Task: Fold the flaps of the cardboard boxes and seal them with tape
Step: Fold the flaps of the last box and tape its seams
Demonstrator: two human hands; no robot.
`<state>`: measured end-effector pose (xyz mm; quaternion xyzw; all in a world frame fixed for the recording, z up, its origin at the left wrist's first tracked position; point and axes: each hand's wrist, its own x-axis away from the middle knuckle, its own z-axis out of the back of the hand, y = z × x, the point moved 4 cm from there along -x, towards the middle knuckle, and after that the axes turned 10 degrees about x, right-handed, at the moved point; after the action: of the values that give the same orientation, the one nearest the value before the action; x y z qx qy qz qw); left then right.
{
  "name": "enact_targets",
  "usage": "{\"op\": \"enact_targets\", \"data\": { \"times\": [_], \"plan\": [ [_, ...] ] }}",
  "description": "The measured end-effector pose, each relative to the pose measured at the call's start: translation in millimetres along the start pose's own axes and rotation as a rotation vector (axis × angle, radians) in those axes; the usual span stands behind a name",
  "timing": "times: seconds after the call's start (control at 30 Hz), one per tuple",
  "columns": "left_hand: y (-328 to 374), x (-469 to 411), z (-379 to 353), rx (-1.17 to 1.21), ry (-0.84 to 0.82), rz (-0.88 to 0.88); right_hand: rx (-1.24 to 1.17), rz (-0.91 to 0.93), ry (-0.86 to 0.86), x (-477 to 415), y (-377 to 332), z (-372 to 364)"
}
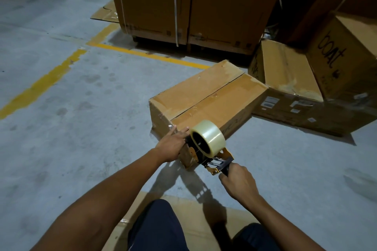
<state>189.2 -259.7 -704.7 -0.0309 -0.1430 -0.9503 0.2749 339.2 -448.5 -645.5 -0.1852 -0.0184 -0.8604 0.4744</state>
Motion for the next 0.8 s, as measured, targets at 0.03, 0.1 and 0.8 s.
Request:
{"op": "enact_targets", "data": {
  "times": [0.03,0.1,0.8],
  "plan": [
    [2,0,-1,0.012,0.005,0.006,0.001,-0.008,0.000,1,0,-2],
    [6,0,0,0.067,0.014,0.015,-0.010,-0.014,0.001,3,-2,-6],
    [-3,-9,-19,0.315,0.066,0.025,-0.289,-0.044,-0.122,0,-4,-7]
  ]
}}
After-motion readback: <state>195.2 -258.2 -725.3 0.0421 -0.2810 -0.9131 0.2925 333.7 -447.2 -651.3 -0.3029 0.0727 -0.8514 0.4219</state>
